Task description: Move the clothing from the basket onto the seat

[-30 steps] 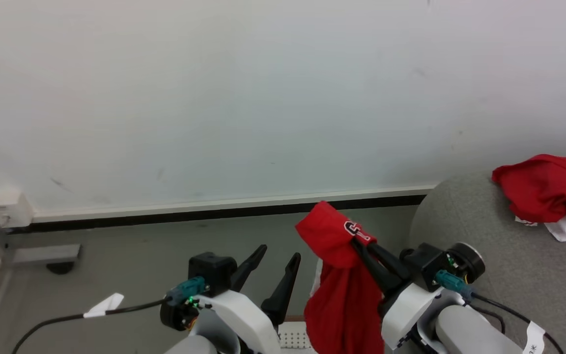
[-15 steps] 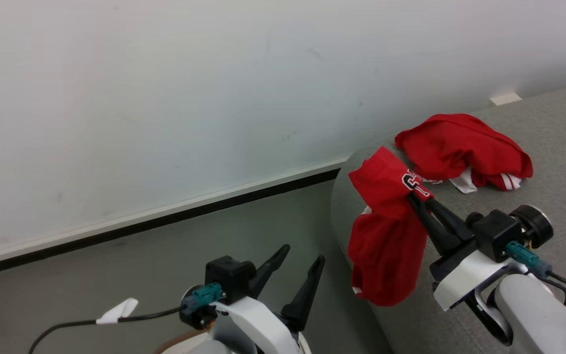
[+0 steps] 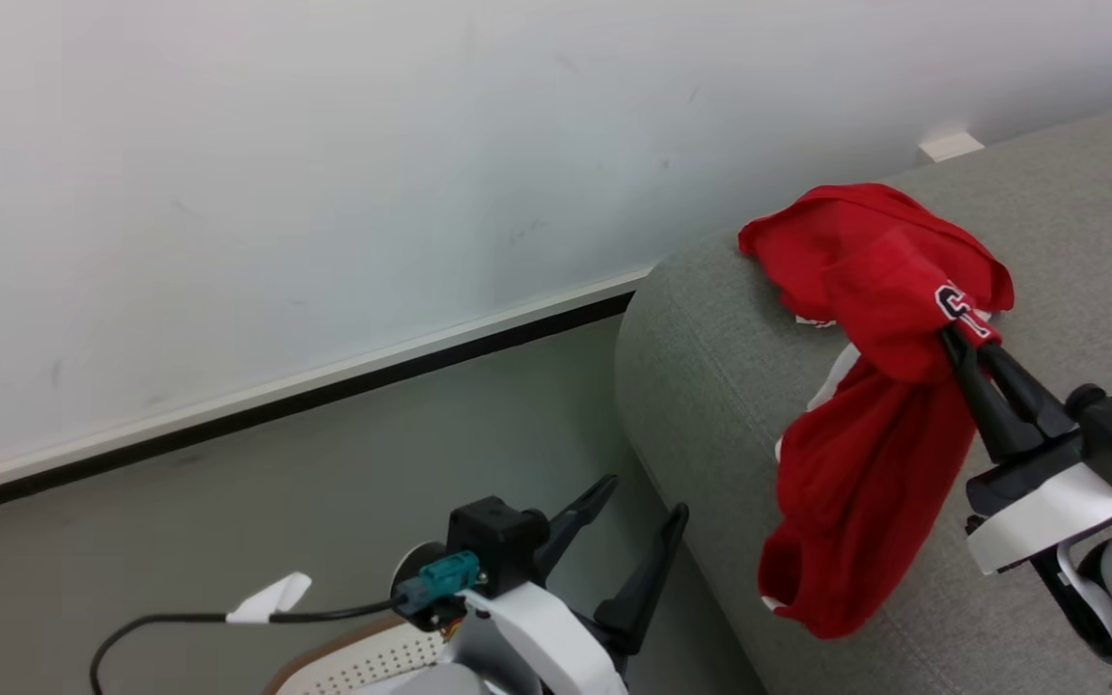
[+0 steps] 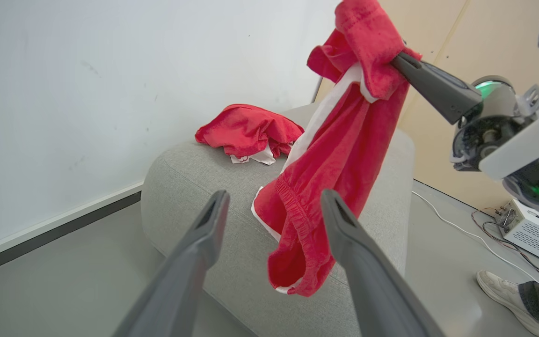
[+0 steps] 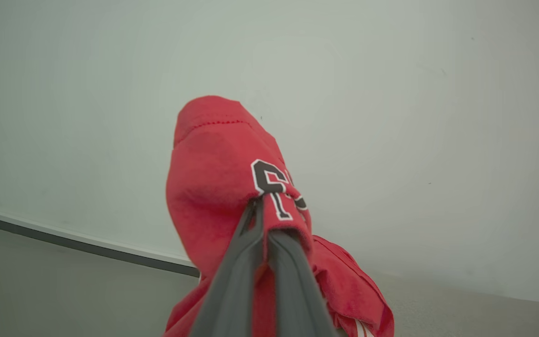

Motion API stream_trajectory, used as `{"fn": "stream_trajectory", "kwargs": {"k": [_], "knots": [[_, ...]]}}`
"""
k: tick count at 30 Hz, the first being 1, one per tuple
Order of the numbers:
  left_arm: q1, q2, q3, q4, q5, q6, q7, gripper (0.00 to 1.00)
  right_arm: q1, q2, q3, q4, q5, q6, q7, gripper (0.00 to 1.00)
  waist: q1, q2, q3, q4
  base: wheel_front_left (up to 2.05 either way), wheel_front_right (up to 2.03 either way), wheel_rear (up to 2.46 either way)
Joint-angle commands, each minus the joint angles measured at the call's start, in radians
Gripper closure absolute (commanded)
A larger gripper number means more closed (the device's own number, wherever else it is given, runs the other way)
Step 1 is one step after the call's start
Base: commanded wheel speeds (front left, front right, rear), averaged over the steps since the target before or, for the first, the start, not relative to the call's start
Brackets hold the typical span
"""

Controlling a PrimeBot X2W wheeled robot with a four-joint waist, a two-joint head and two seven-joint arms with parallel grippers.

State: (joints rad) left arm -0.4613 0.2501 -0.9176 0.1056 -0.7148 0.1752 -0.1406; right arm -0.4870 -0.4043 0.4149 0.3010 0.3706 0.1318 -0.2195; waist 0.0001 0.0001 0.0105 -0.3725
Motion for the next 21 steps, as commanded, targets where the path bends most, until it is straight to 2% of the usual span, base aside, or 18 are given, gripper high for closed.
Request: {"fn": "stream_trajectory", "kwargs": {"k": [1, 10, 14, 21], "knots": [[-0.011, 0.002, -0.004, -0.007, 0.004, -0.005, 0.006, 0.00, 0.025, -0.007, -0.025, -0.026, -0.008, -0.002, 0.006, 1.00, -0.0001, -0.0001, 0.011, 0.011, 0.00, 0.00, 0.00], [-0.056, 0.019, -0.014, -0.039, 0.026, -0.008, 0.034, 0.00, 0.025, 0.002, -0.110, -0.099, -0.033, -0.002, 0.042, 1.00, -0.0001, -0.0001, 0.093, 0.057, 0.00, 0.00, 0.00], [-0.106, 0.035, -0.018, -0.065, 0.050, -0.021, 0.055, 0.00, -0.041, 0.002, -0.154, -0.111, -0.037, -0.002, 0.063, 1.00, -0.0001, -0.0001, 0.176, 0.090, 0.00, 0.00, 0.00], [-0.217, 0.042, -0.021, -0.095, 0.094, -0.050, 0.079, 0.00, -0.231, -0.020, -0.291, -0.080, -0.059, -0.002, 0.096, 1.00, -0.0001, -0.0001, 0.350, 0.166, 0.00, 0.00, 0.00]]}}
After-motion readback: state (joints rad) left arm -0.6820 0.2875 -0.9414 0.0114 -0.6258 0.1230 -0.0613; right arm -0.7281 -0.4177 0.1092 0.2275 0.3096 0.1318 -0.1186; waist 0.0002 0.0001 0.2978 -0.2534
